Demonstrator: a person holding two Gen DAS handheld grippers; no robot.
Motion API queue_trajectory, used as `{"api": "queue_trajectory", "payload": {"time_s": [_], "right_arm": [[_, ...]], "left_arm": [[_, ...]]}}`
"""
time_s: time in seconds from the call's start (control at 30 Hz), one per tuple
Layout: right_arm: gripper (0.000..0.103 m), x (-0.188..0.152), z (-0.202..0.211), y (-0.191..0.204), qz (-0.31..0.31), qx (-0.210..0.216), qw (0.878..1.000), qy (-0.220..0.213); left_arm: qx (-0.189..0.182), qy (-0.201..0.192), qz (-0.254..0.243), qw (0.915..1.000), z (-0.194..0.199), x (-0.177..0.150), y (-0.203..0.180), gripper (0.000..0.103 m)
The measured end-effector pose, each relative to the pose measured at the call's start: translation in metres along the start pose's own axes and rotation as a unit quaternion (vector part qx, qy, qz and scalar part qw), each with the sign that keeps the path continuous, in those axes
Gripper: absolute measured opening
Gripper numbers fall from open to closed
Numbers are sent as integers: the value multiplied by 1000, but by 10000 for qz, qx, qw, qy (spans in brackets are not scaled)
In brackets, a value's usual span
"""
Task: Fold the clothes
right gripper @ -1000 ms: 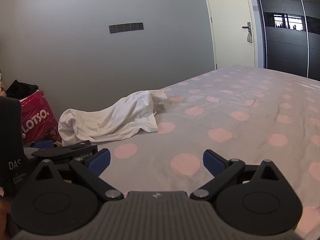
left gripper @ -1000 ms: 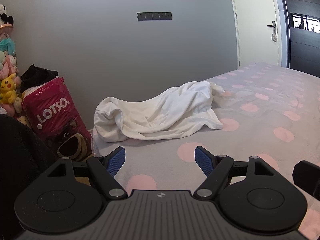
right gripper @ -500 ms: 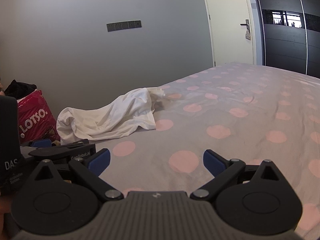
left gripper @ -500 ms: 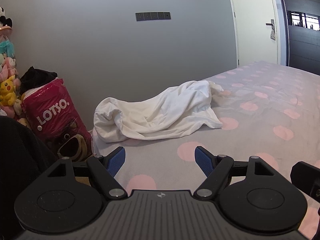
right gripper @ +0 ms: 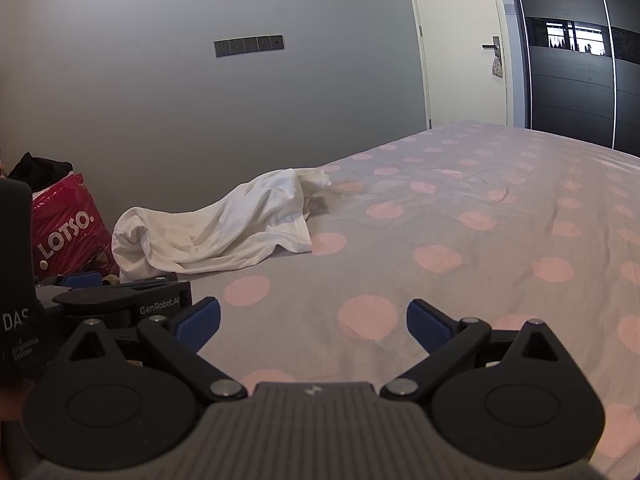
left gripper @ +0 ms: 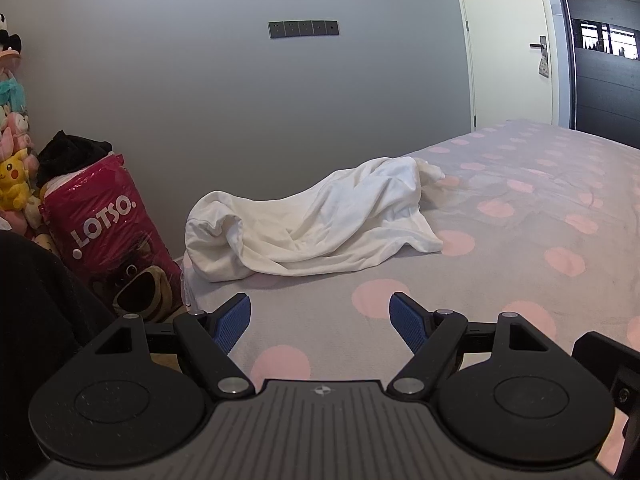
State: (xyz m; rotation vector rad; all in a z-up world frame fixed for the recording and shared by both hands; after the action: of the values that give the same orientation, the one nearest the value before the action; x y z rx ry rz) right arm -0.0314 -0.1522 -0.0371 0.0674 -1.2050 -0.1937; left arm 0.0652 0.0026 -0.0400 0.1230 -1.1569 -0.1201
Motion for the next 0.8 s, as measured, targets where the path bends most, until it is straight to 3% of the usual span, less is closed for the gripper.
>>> {"api": "queue_trajectory", "payload": {"time_s": [0.8], "right_arm": [[101, -3, 0, 3, 60, -12, 9999, 93]], "left_arm": [[-16, 79, -1, 10000, 1, -1, 1, 76]]}}
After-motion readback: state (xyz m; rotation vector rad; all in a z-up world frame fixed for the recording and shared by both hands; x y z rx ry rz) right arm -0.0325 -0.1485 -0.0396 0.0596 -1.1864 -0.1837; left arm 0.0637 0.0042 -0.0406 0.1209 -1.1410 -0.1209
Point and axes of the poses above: each gripper's, at about its wrist camera, not at the fingertips, and z roughly against the way its jaws point, y to its left, x to its top, the point moved 8 cm from there along -z, roughly the way its jaws point, and after that the axes turned 6 degrees about -y, right-handed, at the moved point
